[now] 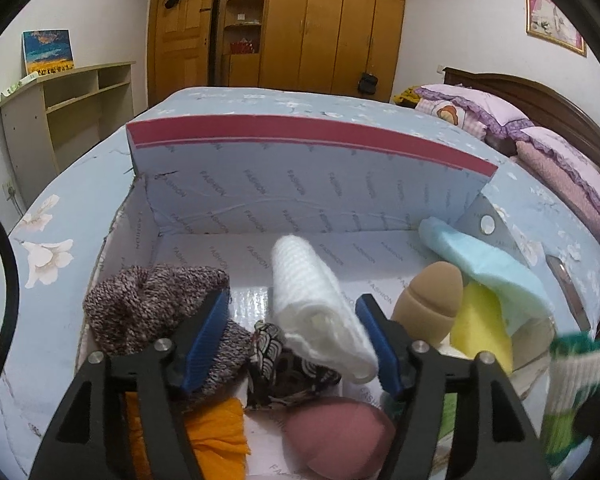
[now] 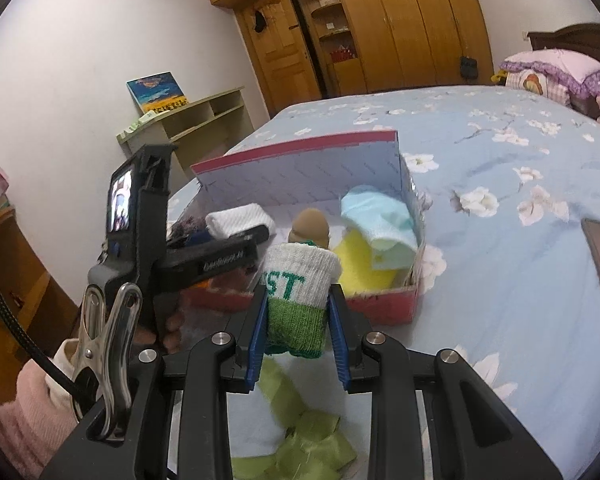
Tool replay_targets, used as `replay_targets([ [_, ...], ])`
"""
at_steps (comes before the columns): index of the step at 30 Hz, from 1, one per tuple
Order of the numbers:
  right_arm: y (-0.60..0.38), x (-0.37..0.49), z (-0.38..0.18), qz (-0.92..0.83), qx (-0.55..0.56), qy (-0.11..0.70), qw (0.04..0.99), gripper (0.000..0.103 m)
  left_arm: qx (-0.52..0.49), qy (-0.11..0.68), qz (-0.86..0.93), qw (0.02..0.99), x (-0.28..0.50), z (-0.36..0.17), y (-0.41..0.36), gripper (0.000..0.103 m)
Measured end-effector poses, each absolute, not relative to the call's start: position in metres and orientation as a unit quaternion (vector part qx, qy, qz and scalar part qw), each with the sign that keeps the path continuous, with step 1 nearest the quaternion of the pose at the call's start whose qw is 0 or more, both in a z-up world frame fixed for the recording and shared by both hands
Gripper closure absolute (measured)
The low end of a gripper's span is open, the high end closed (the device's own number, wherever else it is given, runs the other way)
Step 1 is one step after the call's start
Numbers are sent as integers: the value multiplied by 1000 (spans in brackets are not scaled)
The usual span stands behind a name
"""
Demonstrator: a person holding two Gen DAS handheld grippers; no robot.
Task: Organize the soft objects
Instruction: 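Carry the white cloth with the left gripper into the box while the right gripper carries the wristband toward it, then lower the FIRST wristband into the box and open the right gripper while the left gripper releases the cloth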
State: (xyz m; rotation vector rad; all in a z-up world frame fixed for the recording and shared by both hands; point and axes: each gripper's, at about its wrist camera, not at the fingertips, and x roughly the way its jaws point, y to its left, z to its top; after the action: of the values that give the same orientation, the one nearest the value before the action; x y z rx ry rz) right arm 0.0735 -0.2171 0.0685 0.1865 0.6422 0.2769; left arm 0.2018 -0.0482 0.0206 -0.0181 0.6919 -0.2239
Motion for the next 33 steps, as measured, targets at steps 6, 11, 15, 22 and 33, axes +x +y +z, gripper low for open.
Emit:
replay_targets([
  [6,-217,94,77,121,79,303,942,74,-14,333,-112,936,199,17,-47,32],
  [11,-216,119,85,109,71,289,948,74,-18,330,-116,937,195,16,-43,31],
  [15,-215,143,88,98,73,282,952,74,-21,329,-118,937,193,16,-40,31],
  [22,-214,182,81,73,70,287,953,74,-25,327,-122,937,192,17,-33,30],
  [33,-215,205,54,62,71,327,940,68,-16,325,-121,938,191,19,-38,27],
])
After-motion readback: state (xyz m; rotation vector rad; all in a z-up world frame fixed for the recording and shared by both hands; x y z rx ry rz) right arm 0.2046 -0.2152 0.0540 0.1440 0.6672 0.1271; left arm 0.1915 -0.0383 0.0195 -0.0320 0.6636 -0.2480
